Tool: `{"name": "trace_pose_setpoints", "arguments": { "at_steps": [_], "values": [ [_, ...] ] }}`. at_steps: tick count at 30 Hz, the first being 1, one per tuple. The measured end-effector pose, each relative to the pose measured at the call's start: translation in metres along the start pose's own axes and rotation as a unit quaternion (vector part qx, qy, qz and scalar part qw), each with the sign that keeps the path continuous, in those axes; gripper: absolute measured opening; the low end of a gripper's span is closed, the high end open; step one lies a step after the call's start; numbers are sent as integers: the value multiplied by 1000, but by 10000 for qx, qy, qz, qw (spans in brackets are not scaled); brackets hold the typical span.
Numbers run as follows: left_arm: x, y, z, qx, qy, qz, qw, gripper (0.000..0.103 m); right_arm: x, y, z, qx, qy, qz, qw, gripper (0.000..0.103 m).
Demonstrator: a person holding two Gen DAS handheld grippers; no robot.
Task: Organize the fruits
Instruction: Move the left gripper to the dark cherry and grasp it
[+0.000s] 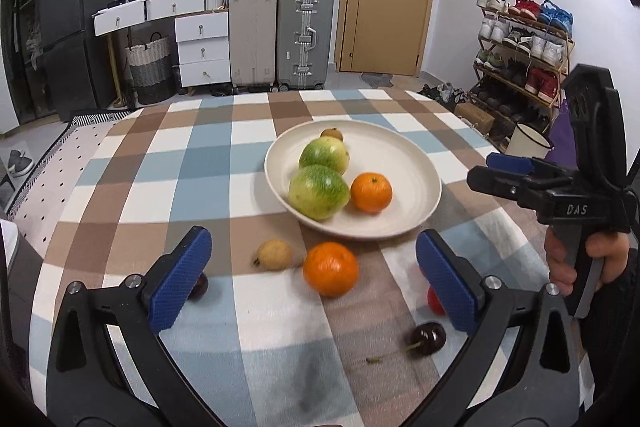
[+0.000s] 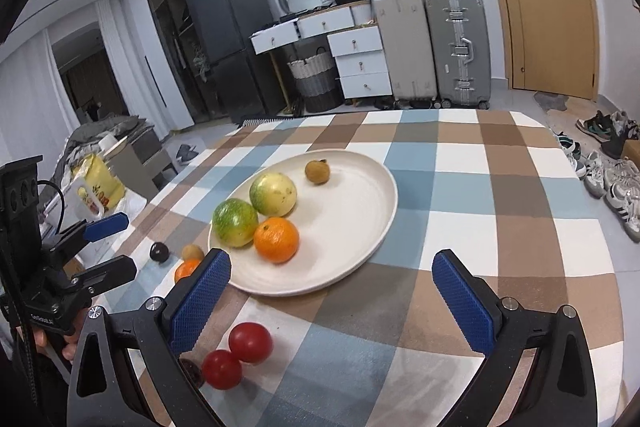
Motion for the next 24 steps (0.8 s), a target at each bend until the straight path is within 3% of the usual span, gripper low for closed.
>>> {"name": "trace_pose_setpoints", "arguments": {
  "at_steps": [6, 13, 24],
  "values": [
    [-14, 19, 5, 157, 151, -11, 9998, 102, 11, 18, -3, 357, 180, 349, 9986, 102],
    [-37, 36, 2, 403, 282, -308, 9983, 102, 20, 29, -8, 606, -133, 467, 9970, 102],
    [-67, 59, -24, 921, 407, -745, 9921, 101, 28, 37, -16, 741, -139, 654, 9950, 102]
  ]
}}
Point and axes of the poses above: each gripper's, at about its wrist camera, not at the fingertips, and z roughly against the way its jaws point, x to its left, y to its underside, the point moved 4 cm from there along -z, roughly the way its jaws point, and after that the axes turned 2 degrees about -z, right-handed, at the moved point
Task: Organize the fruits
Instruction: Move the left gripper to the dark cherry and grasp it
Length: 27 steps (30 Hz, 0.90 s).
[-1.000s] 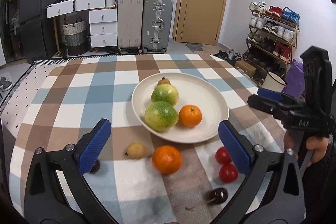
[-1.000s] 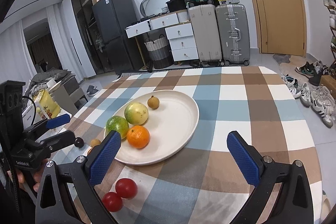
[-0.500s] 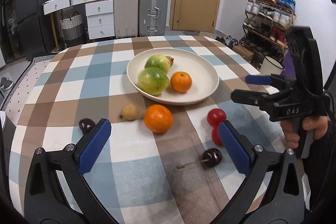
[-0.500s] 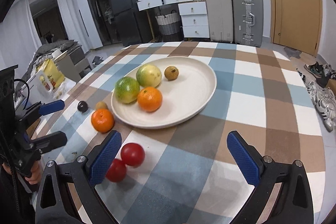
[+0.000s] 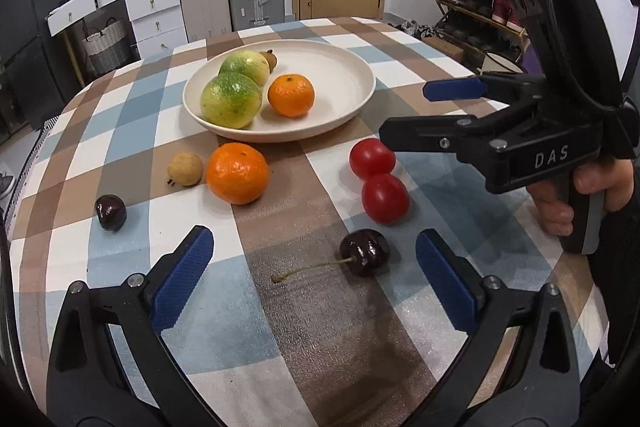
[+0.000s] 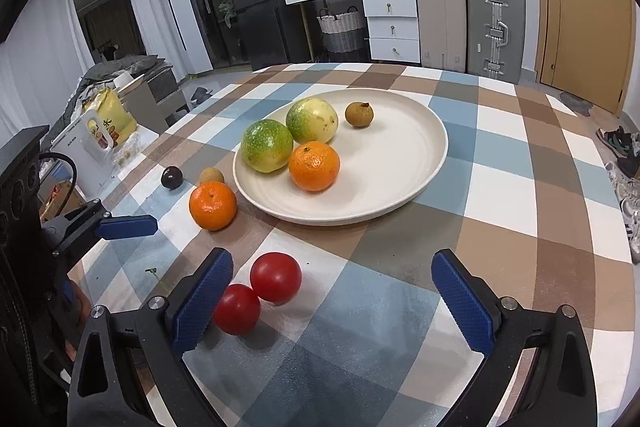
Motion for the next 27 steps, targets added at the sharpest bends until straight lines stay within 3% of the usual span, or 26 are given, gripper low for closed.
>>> {"name": "trace_pose_setpoints", "arguments": {
  "at_steps": [4, 10, 16, 21, 27],
  "values": [
    [0, 1, -6, 111, 108, 41, 9999, 98, -4, 1, -3, 82, 78, -39, 9999, 102],
    [-5, 4, -18, 407, 497, 89, 9979, 76, -8, 1, -4, 94, 89, -117, 9998, 102],
    [-10, 4, -18, 381, 631, -4, 9973, 61, -9, 1, -5, 112, 94, -116, 9998, 102],
    [-11, 4, -14, 304, 875, 53, 9957, 28, -10, 0, -5, 113, 66, -158, 9998, 102],
    [-7, 2, -8, 137, 951, 143, 9953, 25, -11, 1, -6, 120, 24, -196, 9997, 102]
  ]
}}
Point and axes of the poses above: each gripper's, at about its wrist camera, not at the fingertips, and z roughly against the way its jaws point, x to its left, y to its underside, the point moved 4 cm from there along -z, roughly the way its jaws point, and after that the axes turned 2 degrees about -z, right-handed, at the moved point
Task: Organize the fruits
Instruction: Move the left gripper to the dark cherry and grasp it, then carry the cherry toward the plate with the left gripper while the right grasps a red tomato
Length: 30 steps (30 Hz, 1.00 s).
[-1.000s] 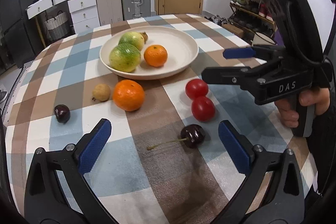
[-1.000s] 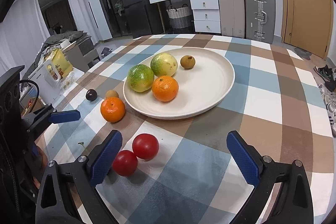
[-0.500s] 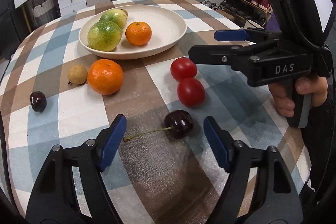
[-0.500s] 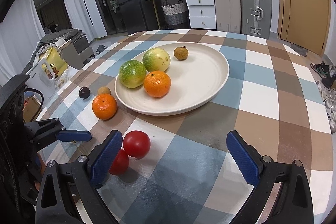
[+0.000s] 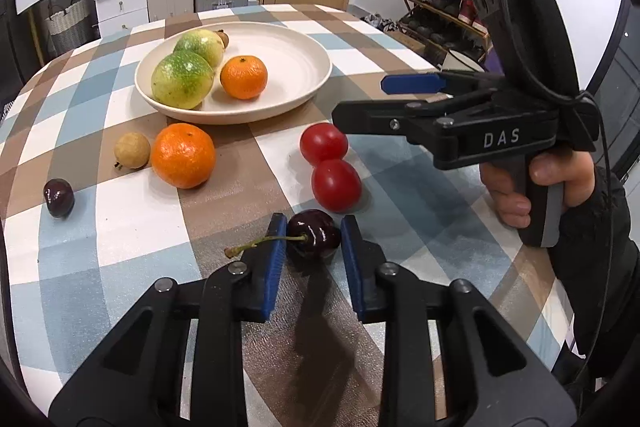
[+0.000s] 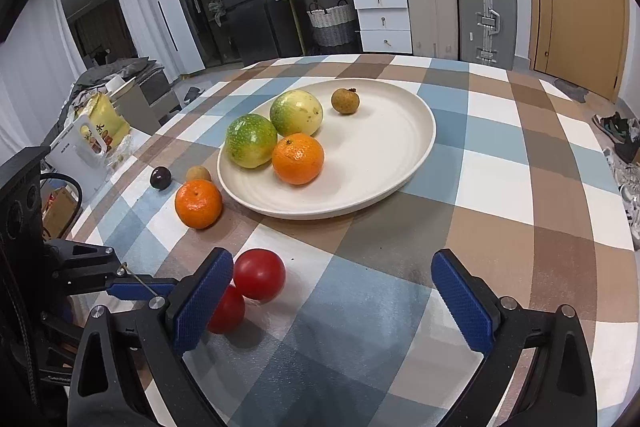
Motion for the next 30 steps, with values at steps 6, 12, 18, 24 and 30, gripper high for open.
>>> {"name": "trace_pose_setpoints", "arguments": {
  "at_steps": [6, 12, 18, 24, 30],
  "values": [
    [8, -2, 6, -111, -44, 137, 9998, 25, 3, 2, -3, 71, -107, 21, 9999, 102],
    [16, -3, 11, -186, -90, 244, 9995, 25, 7, 4, -8, 182, -94, 116, 9997, 100],
    [18, -2, 12, -189, -108, 272, 9994, 25, 12, 5, -17, 409, -133, 137, 9990, 99],
    [20, -1, 12, -184, -150, 292, 9993, 25, 23, 3, -21, 511, -584, 182, 9968, 74],
    [23, -1, 11, -182, -185, 329, 9991, 25, 21, 4, -22, 608, -918, -77, 9939, 51]
  ]
}}
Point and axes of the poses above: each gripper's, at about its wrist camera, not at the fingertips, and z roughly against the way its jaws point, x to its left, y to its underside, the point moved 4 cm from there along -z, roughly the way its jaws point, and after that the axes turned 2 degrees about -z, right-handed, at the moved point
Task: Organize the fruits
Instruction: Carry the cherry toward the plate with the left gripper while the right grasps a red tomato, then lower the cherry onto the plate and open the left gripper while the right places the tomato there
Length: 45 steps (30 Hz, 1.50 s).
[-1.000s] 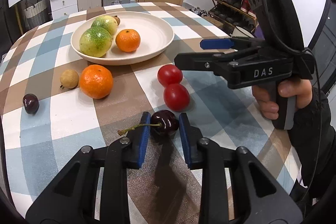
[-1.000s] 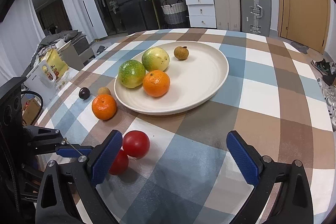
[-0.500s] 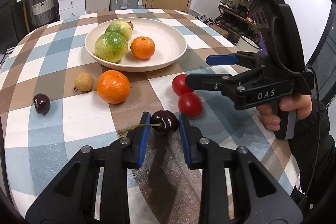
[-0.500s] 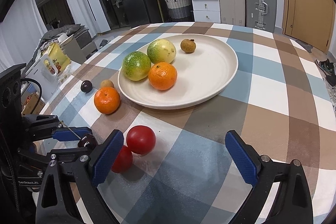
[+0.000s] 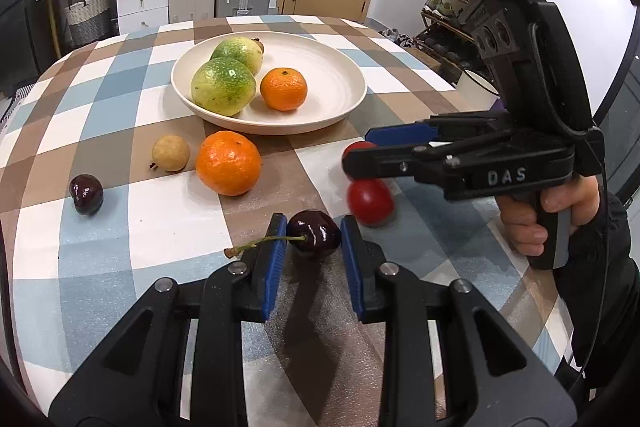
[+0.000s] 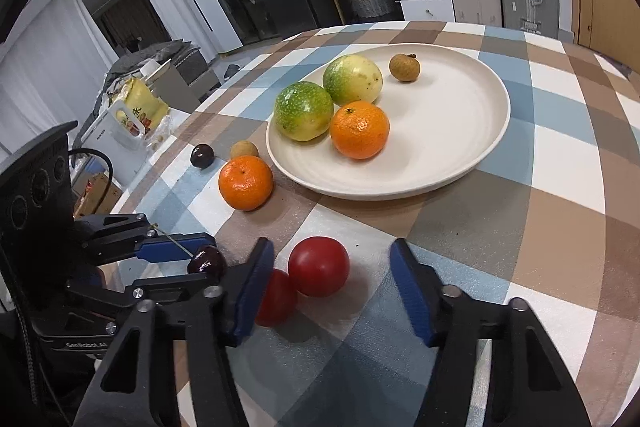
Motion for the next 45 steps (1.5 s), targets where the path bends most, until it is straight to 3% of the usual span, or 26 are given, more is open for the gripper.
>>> {"name": "trace_pose_setpoints", "arguments": {
  "at_steps": [7, 16, 27, 35, 45],
  "values": [
    [1, -1, 2, -36, -46, 5, 10000, 25, 6, 2, 2, -12, -85, 95, 9999, 31],
    [9, -3, 7, -116, -123, 90, 9998, 25, 6, 2, 5, -89, -32, 139, 9999, 31],
    [15, -8, 17, -340, -256, 180, 9989, 25, 6, -3, 25, -506, -143, 100, 9986, 31],
    [13, -16, 29, -668, -614, 36, 9959, 25, 6, -9, 41, -888, -285, 30, 9956, 31],
    [18, -28, 34, -896, -682, 90, 9936, 25, -1, -13, 50, -1083, -296, -106, 9936, 31]
  ]
}}
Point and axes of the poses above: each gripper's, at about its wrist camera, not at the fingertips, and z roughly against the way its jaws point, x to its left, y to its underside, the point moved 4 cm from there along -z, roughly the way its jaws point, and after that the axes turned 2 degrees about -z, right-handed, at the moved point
